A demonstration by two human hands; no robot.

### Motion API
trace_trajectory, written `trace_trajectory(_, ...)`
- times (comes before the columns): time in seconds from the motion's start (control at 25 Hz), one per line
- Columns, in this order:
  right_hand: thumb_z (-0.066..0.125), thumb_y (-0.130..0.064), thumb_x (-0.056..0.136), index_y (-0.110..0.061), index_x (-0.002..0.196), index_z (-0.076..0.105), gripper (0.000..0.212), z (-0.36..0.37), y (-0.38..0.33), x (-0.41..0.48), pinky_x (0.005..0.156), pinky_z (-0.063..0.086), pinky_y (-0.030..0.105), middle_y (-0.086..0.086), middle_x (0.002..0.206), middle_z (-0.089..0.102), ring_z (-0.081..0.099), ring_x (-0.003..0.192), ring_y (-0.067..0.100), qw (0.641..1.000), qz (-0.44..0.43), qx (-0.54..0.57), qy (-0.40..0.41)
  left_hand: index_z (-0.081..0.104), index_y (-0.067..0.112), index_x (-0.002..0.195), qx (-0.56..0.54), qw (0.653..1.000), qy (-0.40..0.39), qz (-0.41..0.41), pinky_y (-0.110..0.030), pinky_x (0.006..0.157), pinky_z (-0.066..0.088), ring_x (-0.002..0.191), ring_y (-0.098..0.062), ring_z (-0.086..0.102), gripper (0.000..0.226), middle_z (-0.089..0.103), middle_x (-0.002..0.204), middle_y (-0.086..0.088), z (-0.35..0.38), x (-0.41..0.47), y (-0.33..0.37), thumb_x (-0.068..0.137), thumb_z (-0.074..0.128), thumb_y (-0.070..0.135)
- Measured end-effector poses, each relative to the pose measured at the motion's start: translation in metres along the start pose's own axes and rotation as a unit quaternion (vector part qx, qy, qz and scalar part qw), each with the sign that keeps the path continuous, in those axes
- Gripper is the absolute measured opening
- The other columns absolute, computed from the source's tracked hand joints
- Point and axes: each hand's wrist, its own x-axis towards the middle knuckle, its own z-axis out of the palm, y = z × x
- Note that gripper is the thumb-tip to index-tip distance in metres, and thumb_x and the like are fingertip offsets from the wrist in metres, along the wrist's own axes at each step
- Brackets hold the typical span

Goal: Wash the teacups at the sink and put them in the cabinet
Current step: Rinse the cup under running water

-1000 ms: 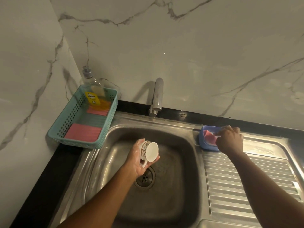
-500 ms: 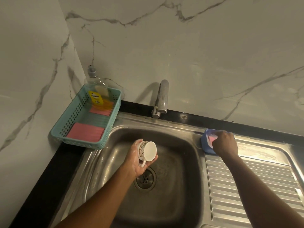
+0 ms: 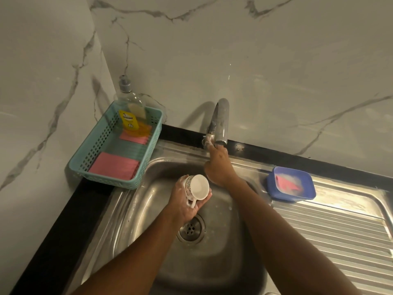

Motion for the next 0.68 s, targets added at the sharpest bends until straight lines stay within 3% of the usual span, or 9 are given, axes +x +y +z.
trace_trajectory(0.12,0.066,0.001,0.085,-0.006,0.142,0.048,0.06,-0.001,0.006,0.006,0.094,0.05,0.033,0.014,0.132,0.05,0.051,0.116,0.028,0.997,0.003,0.019,0.073,0.063,0.004,0.114,0.0,1.0,-0.005,-0.002,-0.047,0.078,0.062,0.1,-0.036,0.064,0.037,0.067,0.109,-0.019,-0.005,0.002,0.001,0.096,0.059,0.036)
trace_trajectory(0.2,0.063,-0.005,0.093,-0.005,0.123,0.063,0.031,0.012,0.009,-0.004,0.084,0.057,0.032,0.014,0.118,0.062,0.062,0.1,0.023,0.955,0.132,0.244,0.105,0.063,0.005,0.112,0.008,1.0,-0.004,0.0,-0.046,0.081,0.061,0.098,-0.035,0.066,0.035,0.069,0.103,-0.019,-0.007,0.004,-0.001,0.097,0.058,0.035)
trace_trajectory(0.24,0.057,-0.007,0.097,-0.003,0.116,0.065,0.021,0.019,0.006,-0.011,0.081,0.058,0.032,0.017,0.11,0.065,0.065,0.094,0.023,0.867,0.221,0.444,0.052,0.064,0.005,0.111,0.016,1.0,0.003,0.005,-0.045,0.08,0.06,0.095,-0.034,0.067,0.033,0.071,0.099,-0.018,-0.008,0.004,-0.002,0.097,0.057,0.034)
trace_trajectory(0.32,0.048,-0.007,0.102,0.005,0.115,0.063,0.024,0.04,0.009,-0.022,0.079,0.061,0.032,0.023,0.109,0.065,0.067,0.087,0.026,0.611,0.301,0.73,-0.057,0.065,0.005,0.111,0.033,0.999,0.023,0.01,-0.042,0.076,0.06,0.086,-0.032,0.07,0.031,0.072,0.092,-0.017,-0.014,0.005,-0.004,0.097,0.054,0.031)
trace_trajectory(0.36,0.046,-0.004,0.102,0.009,0.117,0.061,0.025,0.049,0.013,-0.021,0.082,0.062,0.032,0.026,0.114,0.064,0.068,0.089,0.028,0.549,0.32,0.77,-0.056,0.064,0.004,0.111,0.031,0.999,0.033,0.006,-0.042,0.074,0.06,0.085,-0.032,0.07,0.032,0.072,0.092,-0.017,-0.021,0.006,-0.005,0.097,0.054,0.031)
trace_trajectory(0.4,0.045,0.0,0.102,0.013,0.118,0.059,0.025,0.057,0.013,-0.019,0.087,0.061,0.034,0.03,0.12,0.062,0.068,0.095,0.031,0.526,0.34,0.778,-0.053,0.064,0.003,0.112,0.019,0.999,0.04,0.0,-0.042,0.073,0.06,0.086,-0.032,0.069,0.035,0.071,0.094,-0.018,-0.029,0.006,-0.006,0.096,0.054,0.033)
trace_trajectory(0.48,0.044,0.009,0.099,0.018,0.114,0.059,0.023,0.068,0.013,-0.012,0.093,0.058,0.037,0.033,0.119,0.061,0.064,0.112,0.04,0.542,0.359,0.757,-0.06,0.062,0.003,0.115,-0.006,0.999,0.048,-0.013,-0.044,0.074,0.061,0.093,-0.034,0.067,0.039,0.069,0.104,-0.02,-0.045,0.008,-0.008,0.096,0.056,0.036)
trace_trajectory(0.56,0.043,0.013,0.098,0.02,0.113,0.059,0.023,0.077,0.013,-0.004,0.086,0.061,0.035,0.032,0.114,0.064,0.065,0.117,0.038,0.604,0.359,0.705,-0.1,0.062,0.004,0.117,-0.022,0.998,0.05,-0.015,-0.045,0.079,0.059,0.101,-0.035,0.064,0.039,0.066,0.111,-0.02,-0.057,0.01,-0.008,0.093,0.058,0.034)
trace_trajectory(0.68,0.035,-0.006,0.106,0.007,0.104,0.058,0.027,0.081,0.015,0.013,0.069,0.059,0.033,0.024,0.095,0.063,0.068,0.082,0.028,0.664,0.386,0.621,-0.159,0.061,0.008,0.121,-0.034,0.998,0.054,-0.007,-0.046,0.077,0.061,0.107,-0.035,0.061,0.04,0.064,0.118,-0.019,-0.066,0.017,-0.009,0.09,0.062,0.033)
